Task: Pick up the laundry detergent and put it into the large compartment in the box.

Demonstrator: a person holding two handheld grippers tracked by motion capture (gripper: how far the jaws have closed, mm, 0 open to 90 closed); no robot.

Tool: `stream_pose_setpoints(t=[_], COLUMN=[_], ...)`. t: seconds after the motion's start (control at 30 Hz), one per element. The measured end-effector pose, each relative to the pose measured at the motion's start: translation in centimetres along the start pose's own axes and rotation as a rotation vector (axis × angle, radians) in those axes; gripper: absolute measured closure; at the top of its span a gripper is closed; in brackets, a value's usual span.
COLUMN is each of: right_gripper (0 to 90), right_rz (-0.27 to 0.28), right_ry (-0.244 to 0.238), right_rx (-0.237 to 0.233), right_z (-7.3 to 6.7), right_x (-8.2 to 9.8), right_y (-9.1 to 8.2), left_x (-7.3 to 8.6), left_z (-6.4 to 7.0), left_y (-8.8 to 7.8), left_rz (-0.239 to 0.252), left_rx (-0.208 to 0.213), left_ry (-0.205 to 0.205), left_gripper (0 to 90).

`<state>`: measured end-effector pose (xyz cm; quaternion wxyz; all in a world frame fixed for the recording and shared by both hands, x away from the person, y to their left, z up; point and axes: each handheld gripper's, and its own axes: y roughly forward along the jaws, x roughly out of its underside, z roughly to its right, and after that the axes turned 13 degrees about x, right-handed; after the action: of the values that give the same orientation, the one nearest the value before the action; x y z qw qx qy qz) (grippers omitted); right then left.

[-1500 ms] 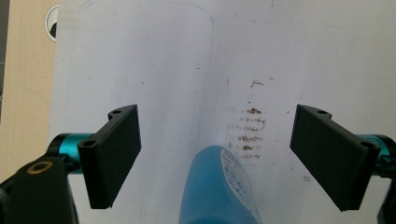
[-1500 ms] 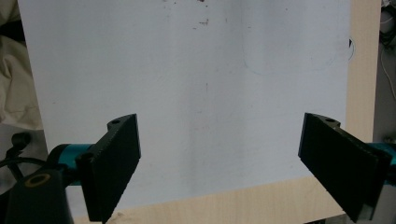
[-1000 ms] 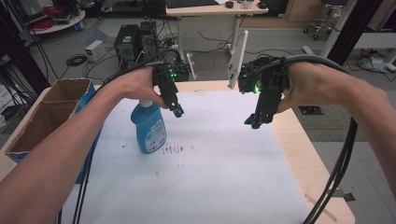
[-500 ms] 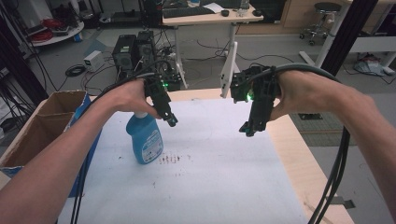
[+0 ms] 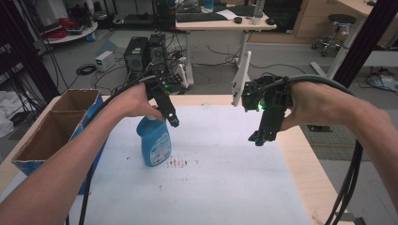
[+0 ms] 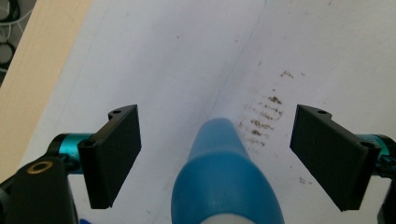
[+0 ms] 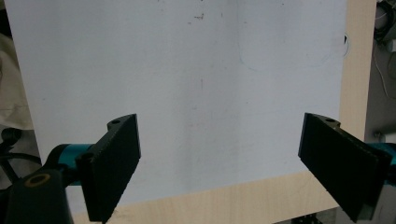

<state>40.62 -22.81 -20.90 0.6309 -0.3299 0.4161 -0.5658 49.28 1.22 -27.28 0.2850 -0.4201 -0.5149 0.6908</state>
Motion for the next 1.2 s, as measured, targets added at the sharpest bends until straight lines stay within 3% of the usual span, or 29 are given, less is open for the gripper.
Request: stream_pose_setpoints(t=[0.33,0.5,1.0,1.2], right_gripper=[12.1,12.1,12.1,12.1], right_rz=[-0.002,-0.004,-0.017,-0.015], right_ry=[-0.014,-0.015,-0.025,-0.032], right_rx=[-0.014,-0.014,-0.015,-0.014], right_z=[0.1,0.2,0.1,0.0], right_x=[-0.6,-0.7,-1.4,-1.5], right_y=[0.4,0.6,0.6,0.4], left_x=[1.3,1.9,3.3,3.8], left_z=[0.2,0.0,0.2,0.0], left_y=[0.1,-0.1,-0.3,0.3], left_rz=[-0.008,0.006,0.024,0.014], left_rx=[-0.028,-0.014,0.008,0.012], left_ry=[-0.164,-0.234,-0.295,-0.292], left_gripper=[16.3,16.3,16.9,17.8])
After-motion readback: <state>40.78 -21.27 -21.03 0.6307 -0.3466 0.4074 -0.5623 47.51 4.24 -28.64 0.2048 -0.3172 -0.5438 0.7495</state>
